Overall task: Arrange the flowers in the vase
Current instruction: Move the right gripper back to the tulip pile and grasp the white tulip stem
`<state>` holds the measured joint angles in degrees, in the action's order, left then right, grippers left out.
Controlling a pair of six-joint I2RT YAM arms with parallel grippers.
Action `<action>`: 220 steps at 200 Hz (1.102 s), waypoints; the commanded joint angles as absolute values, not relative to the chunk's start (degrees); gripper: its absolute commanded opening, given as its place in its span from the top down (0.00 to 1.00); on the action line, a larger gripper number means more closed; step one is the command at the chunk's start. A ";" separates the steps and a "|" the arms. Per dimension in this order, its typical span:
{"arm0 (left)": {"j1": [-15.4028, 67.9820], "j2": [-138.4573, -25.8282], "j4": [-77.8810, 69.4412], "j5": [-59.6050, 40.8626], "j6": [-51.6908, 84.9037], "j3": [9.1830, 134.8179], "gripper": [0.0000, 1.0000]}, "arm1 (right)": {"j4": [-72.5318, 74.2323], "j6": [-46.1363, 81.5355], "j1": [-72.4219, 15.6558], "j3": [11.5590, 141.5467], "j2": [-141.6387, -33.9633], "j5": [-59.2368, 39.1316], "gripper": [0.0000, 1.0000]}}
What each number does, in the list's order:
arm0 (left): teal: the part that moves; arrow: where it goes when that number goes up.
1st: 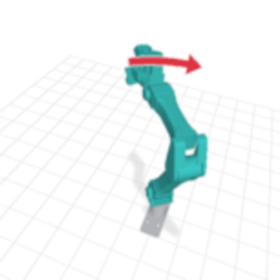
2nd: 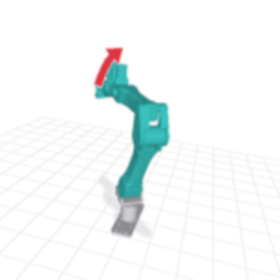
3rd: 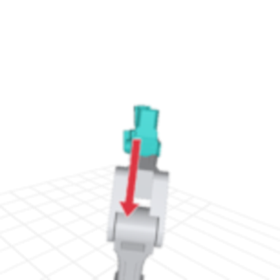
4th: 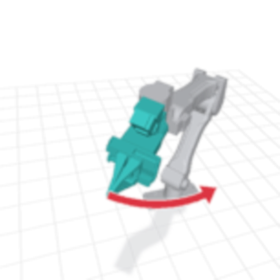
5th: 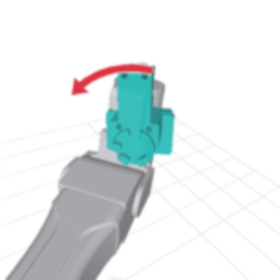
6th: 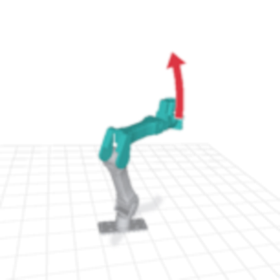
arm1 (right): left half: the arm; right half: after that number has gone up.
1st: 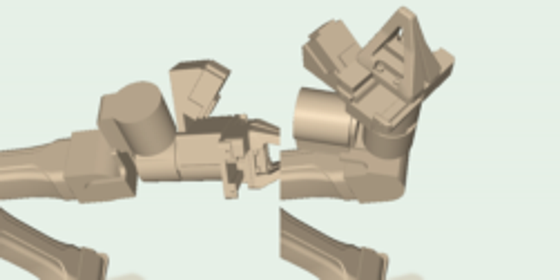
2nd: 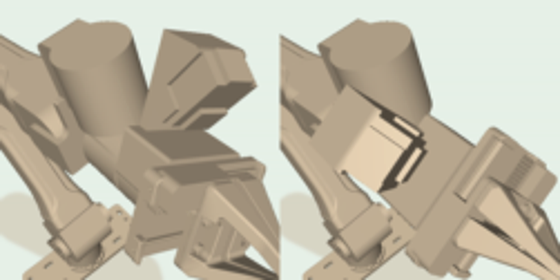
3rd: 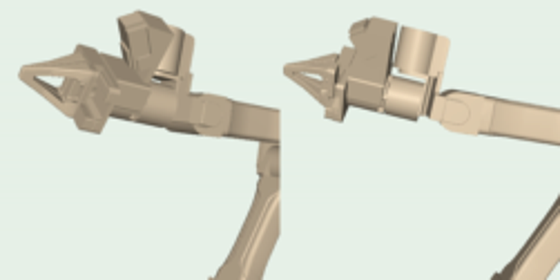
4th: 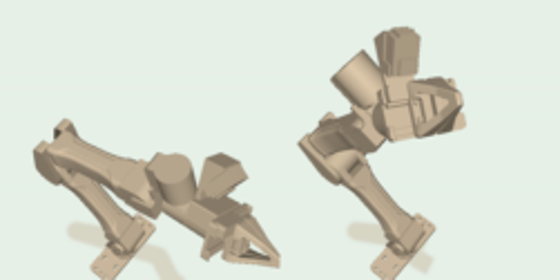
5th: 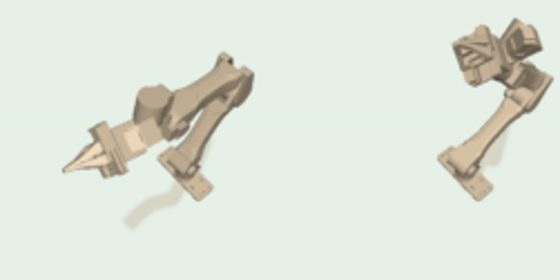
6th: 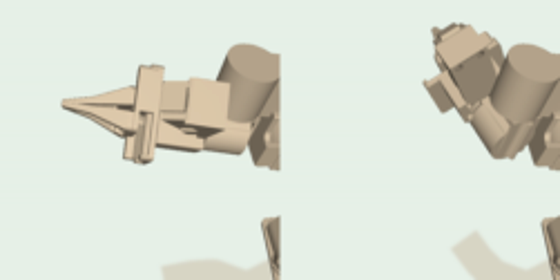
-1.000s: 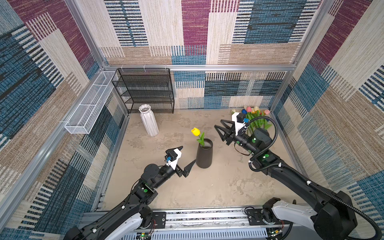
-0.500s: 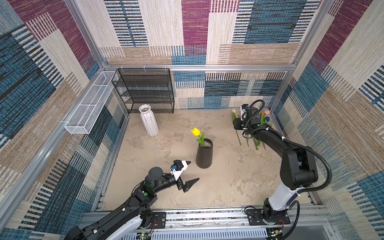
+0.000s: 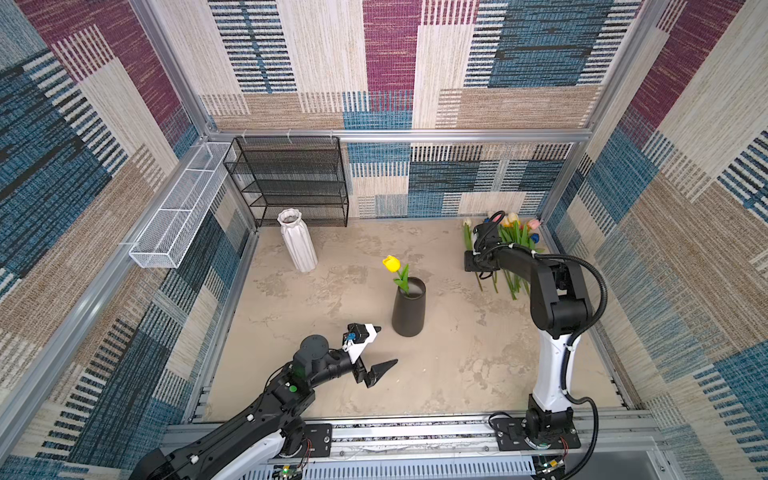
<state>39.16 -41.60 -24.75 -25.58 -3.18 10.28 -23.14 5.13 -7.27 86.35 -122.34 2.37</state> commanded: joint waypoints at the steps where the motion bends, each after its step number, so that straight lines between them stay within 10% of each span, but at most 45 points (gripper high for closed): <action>1: 39.20 -41.66 -26.15 -24.92 -4.81 10.41 0.03 | -23.38 4.59 -7.24 86.52 -123.90 3.08 0.52; 106: 39.20 -41.05 -27.26 -21.39 -5.80 9.59 0.03 | -14.31 3.89 -7.63 79.22 -120.41 -6.69 0.95; 220: 39.20 -34.25 -32.11 -12.11 -3.64 4.41 0.01 | -3.15 8.12 -11.91 70.80 -109.05 -17.20 1.00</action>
